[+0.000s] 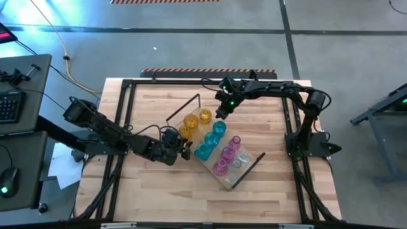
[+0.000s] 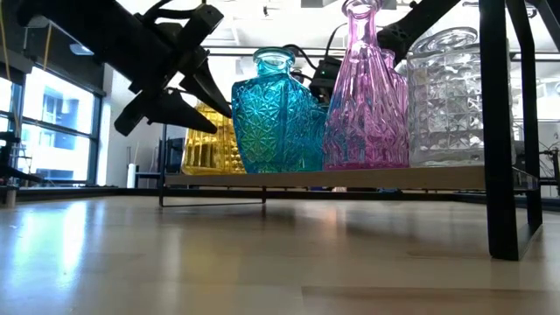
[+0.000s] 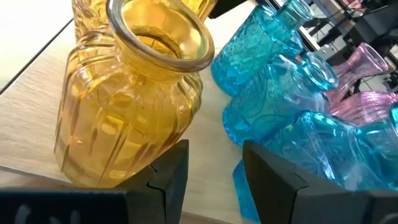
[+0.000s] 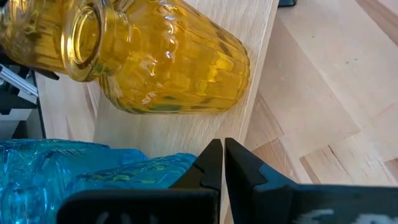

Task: Sort vases onto shelf
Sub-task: Adjust the yellow crystal vases

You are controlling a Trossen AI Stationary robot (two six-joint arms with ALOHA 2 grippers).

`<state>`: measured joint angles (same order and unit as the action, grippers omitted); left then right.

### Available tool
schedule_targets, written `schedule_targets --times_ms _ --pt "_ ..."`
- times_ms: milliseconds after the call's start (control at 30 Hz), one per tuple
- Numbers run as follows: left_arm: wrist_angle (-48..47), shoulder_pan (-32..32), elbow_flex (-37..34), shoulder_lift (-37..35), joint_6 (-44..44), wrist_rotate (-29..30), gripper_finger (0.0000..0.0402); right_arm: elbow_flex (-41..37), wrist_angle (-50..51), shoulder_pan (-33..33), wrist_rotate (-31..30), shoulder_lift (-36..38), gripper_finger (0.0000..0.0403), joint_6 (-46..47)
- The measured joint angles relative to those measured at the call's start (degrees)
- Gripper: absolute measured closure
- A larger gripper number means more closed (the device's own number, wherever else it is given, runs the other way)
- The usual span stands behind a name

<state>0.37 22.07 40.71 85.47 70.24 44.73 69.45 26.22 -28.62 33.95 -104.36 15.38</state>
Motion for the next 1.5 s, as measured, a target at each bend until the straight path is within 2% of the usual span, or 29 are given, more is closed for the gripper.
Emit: schedule_targets --times_ms 633,767,1000,1100,1500 --pt "-3.3 0.0 0.0 0.0 3.0 -0.5 0.0259 0.0 1.0 0.0 0.0 0.0 0.0403 -0.4" --pt "-3.0 0.7 0.0 0.0 3.1 -0.7 0.0259 0.0 1.9 0.0 4.0 0.0 0.0403 -0.4" --pt "-3.0 1.7 0.0 0.0 3.2 -0.9 0.0259 0.0 5.6 0.2 4.7 0.0 0.0403 -2.9" --pt "-3.0 1.7 0.0 0.0 3.2 -0.9 0.0259 0.0 4.9 0.2 6.4 0.0 0.0403 -3.0" --pt "-3.0 1.7 0.0 0.0 3.2 -0.9 0.0259 0.0 -1.4 3.2 6.6 0.0 0.0403 -0.9"
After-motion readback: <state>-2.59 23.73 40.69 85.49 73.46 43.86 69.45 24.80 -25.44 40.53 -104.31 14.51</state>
